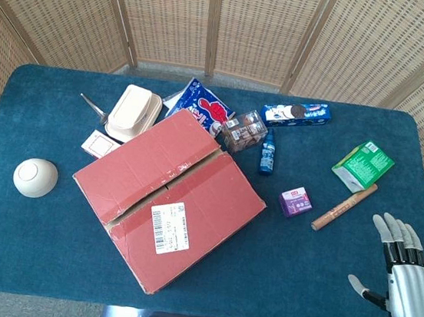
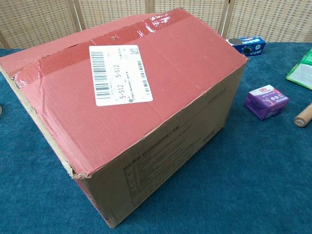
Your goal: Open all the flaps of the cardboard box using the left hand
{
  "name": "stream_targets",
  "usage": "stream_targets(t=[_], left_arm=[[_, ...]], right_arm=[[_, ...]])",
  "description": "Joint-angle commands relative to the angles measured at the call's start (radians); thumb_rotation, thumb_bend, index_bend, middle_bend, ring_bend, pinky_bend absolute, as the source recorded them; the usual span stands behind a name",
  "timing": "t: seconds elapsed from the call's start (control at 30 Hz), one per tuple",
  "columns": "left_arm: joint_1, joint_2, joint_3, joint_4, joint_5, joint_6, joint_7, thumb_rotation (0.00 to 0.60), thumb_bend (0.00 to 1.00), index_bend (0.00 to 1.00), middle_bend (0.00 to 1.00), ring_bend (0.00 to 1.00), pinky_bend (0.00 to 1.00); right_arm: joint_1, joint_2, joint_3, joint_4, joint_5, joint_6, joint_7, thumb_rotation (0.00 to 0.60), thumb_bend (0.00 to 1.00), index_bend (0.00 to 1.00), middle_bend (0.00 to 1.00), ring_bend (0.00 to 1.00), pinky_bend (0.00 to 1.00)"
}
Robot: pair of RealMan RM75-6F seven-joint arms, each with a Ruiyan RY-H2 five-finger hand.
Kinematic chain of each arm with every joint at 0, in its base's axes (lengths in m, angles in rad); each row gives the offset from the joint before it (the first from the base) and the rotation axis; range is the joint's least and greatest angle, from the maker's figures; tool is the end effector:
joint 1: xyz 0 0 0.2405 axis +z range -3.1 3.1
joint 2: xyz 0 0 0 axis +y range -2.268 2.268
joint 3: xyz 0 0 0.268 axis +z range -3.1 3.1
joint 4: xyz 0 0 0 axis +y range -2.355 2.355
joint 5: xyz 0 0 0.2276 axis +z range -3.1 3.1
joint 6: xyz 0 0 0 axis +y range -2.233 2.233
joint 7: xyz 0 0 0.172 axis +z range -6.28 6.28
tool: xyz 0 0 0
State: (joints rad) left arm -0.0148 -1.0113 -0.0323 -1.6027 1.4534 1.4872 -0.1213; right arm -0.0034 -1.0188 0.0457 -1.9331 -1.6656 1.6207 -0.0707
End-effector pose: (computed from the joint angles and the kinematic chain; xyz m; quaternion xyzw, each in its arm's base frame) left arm -0.3606 0.1833 0.1886 -0.5625 -0.4204 -0.3601 0.6141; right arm -0.2499 -0.1791 0.1697 0.5660 -0.3804 0.4795 0.5522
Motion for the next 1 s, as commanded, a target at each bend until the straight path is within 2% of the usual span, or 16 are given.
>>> stream_targets(t=[0.03,0.37,0.53,0.77,0.83,1.0], left_arm=[[0.0,-0.001,0.0,0.0,0.0,-0.001,0.001,0.6,0.0,0.06,0.0,0.0,0.0],[-0.013,-0.005,-0.006,-0.011,0.023,0.003,-0.013,0.6,0.0,0.06,0.0,0.0,0.0],[-0.047,-0.004,-0.031,-0.059,0.092,0.037,-0.005,0.6,0.0,0.06,0.0,0.0,0.0],[-0.13,0.028,-0.068,-0.237,0.122,-0.028,0.101,0.6,0.0,0.04,0.0,0.0,0.0],[-0.182,0.019,-0.07,-0.333,0.146,-0.095,0.164,0.6,0.0,0.03,0.0,0.0,0.0],[-0.221,-0.029,-0.068,-0.413,0.132,-0.151,0.303,0.6,0.0,0.02,0.0,0.0,0.0]], right_arm=[[0.0,0.0,0.0,0.0,0.001,-0.001,0.001,0.6,0.0,0.0,0.0,0.0,0.0],[-0.002,0.005,-0.003,-0.002,-0.003,0.001,0.007,0.6,0.0,0.0,0.0,0.0,0.0],[0.0,0.003,-0.002,-0.001,0.005,-0.007,0.005,0.6,0.0,0.0,0.0,0.0,0.0],[0.002,-0.001,-0.007,-0.004,-0.004,-0.013,-0.008,0.6,0.0,0.0,0.0,0.0,0.0],[0.005,0.0,-0.009,-0.005,-0.007,-0.018,-0.005,0.6,0.0,0.0,0.0,0.0,0.0],[0.006,0.004,-0.011,-0.005,-0.01,-0.02,0.01,0.6,0.0,0.0,0.0,0.0,0.0]])
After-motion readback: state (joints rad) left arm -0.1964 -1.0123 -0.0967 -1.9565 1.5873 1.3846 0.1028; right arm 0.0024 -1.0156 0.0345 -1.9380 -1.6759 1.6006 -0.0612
